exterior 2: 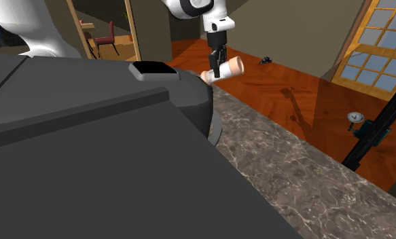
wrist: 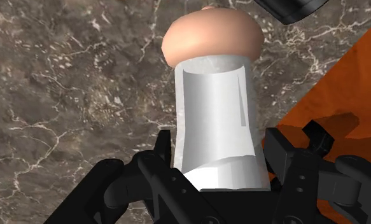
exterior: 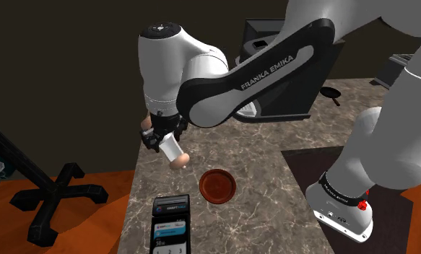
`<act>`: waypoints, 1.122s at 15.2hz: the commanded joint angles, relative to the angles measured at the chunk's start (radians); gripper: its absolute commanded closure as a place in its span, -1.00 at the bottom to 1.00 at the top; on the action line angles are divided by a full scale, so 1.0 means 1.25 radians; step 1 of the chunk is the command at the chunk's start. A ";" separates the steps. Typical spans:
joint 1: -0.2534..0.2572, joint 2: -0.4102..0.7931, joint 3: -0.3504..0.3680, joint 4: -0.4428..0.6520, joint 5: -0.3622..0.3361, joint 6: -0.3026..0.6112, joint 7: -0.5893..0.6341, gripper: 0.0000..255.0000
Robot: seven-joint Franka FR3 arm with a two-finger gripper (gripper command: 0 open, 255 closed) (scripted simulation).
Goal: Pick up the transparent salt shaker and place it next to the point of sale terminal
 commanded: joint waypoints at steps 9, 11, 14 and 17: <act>0.059 0.164 0.010 0.172 -0.082 -0.033 0.100 1.00; 0.061 0.174 0.007 0.163 -0.089 -0.015 0.106 1.00; 0.063 0.189 0.003 0.150 -0.101 0.011 0.116 1.00; 0.067 0.206 -0.002 0.140 -0.113 0.037 0.127 1.00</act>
